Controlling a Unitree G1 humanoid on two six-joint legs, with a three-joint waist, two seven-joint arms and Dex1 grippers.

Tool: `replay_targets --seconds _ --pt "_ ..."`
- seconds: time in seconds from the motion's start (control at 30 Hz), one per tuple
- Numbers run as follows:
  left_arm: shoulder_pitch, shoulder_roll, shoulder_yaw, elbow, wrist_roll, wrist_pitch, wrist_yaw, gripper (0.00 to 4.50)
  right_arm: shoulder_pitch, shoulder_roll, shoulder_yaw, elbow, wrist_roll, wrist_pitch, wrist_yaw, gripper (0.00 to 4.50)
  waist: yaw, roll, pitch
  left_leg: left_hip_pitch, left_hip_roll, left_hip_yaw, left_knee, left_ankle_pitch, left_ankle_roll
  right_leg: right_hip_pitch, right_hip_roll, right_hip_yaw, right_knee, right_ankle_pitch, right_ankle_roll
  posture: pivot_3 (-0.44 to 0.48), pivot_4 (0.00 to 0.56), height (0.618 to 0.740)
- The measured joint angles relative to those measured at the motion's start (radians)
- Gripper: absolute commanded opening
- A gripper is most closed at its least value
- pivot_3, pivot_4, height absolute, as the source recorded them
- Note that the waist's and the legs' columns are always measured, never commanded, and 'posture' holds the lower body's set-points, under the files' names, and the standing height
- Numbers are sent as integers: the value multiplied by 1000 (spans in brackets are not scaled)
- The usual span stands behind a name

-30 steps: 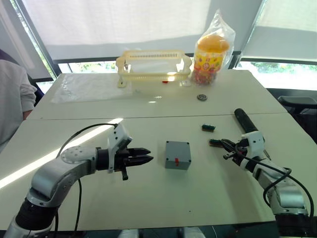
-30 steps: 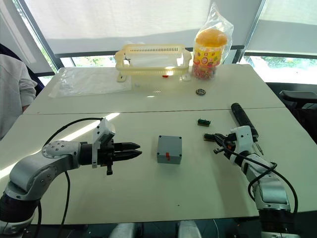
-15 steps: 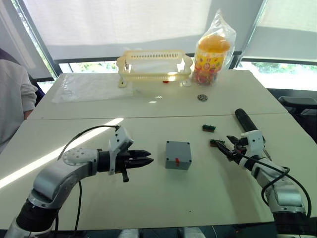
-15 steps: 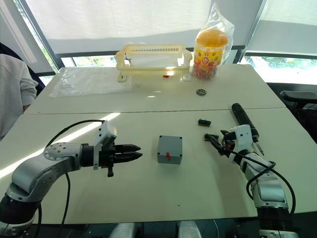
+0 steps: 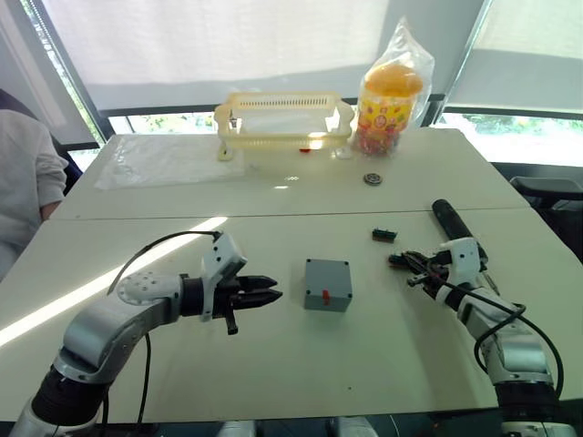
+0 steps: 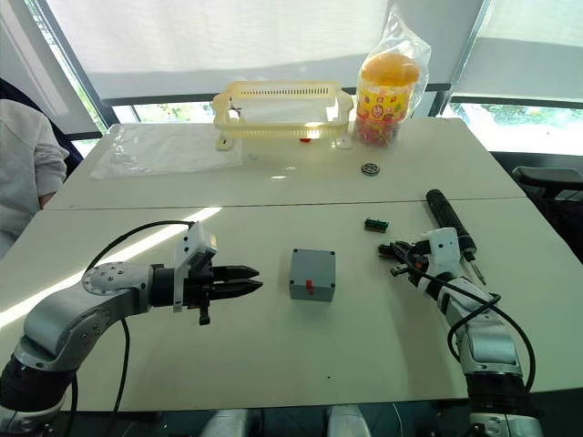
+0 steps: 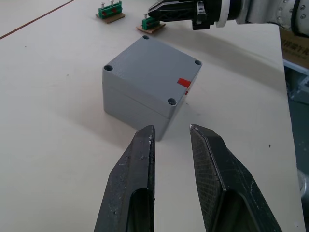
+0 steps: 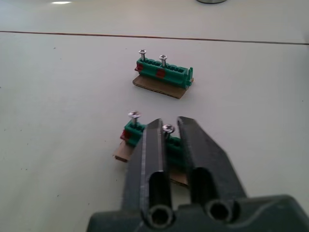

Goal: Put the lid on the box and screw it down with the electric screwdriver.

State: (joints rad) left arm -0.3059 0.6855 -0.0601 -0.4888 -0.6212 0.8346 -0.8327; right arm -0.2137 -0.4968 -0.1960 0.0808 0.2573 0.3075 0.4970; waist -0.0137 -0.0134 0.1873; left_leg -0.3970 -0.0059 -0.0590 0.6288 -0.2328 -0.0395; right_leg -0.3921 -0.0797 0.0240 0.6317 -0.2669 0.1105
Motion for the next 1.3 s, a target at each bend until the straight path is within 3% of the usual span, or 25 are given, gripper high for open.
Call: replay_targets --seconds 0.37,0.87,1.1,1.3 --pt "0 -13 -1 18 17 -34 8 1125 12 9 1 -18 0 -2 -10 26 0 0 0 0 0 0 0 0 0 0 0 0 0 0 0 0 150 740" --pt "-5 -16 -6 55 22 -44 -37 1125 62 10 -30 -234 32 43 -82 26 0 0 0 0 0 0 0 0 0 0 0 0 0 0 0 0 150 740" --pt "-80 94 2 75 1 -44 -159 1125 1 -68 28 -517 135 198 7 26 -4 1 1 0 1 -1 -2 0 0 -1 1 -1 0 0 0 0 150 740" --pt "-93 136 2 89 6 -66 -210 1125 16 -48 143 -551 161 275 37 26 3 1 1 -2 1 -1 0 0 0 -2 0 -1 0 0 -1 0 150 740"
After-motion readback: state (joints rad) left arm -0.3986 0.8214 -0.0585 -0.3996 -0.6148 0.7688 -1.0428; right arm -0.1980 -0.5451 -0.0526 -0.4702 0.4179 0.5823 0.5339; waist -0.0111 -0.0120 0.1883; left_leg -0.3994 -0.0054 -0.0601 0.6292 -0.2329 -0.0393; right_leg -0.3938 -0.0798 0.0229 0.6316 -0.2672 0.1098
